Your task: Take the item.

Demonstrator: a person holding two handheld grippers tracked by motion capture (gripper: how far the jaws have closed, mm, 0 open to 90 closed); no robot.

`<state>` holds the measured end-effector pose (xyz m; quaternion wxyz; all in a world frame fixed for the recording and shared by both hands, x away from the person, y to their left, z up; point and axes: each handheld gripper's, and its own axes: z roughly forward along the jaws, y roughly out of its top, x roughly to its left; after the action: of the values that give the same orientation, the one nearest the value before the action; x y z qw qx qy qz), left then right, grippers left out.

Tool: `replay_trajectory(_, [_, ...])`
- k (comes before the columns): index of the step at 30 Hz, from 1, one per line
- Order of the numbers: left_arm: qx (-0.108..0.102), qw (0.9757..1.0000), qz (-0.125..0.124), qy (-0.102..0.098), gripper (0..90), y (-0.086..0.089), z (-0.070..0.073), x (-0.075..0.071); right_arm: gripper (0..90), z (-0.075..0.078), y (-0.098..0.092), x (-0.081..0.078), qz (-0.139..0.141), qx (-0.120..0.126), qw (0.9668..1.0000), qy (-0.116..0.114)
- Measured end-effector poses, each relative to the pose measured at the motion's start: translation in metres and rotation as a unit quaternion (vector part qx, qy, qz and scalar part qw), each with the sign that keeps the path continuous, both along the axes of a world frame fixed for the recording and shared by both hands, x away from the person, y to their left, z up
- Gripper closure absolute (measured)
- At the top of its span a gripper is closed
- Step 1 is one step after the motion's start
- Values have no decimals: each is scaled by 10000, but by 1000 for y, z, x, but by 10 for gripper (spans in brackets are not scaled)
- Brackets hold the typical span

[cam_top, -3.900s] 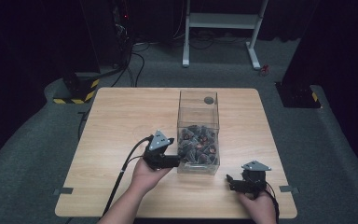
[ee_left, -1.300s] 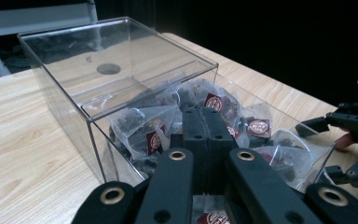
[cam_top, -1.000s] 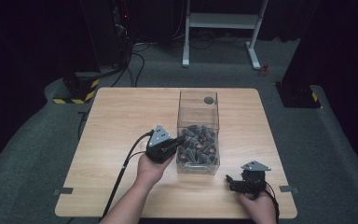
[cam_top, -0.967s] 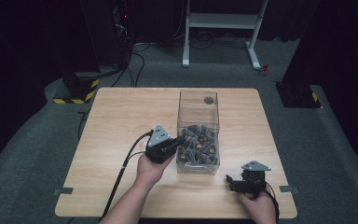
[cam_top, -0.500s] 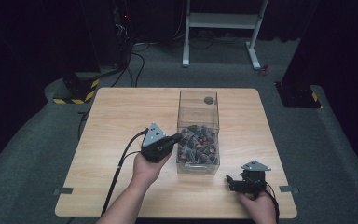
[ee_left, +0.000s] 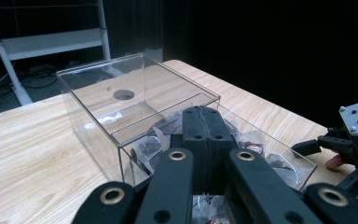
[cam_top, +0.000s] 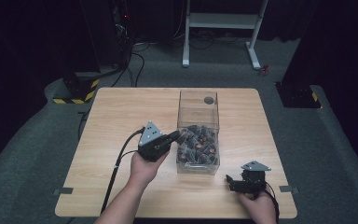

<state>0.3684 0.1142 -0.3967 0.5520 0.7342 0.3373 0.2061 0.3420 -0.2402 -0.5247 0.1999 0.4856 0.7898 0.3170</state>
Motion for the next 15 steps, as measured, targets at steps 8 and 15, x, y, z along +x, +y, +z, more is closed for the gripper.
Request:
replay_trajectory(8, [-70,10000,2,4,900,3,4,-2,83,0,0,0,-4,3,10000,1])
replay_trajectory(15, [-49,10000,60,-42,900,13,4,-4,83,0,0,0,-8,7,10000,4])
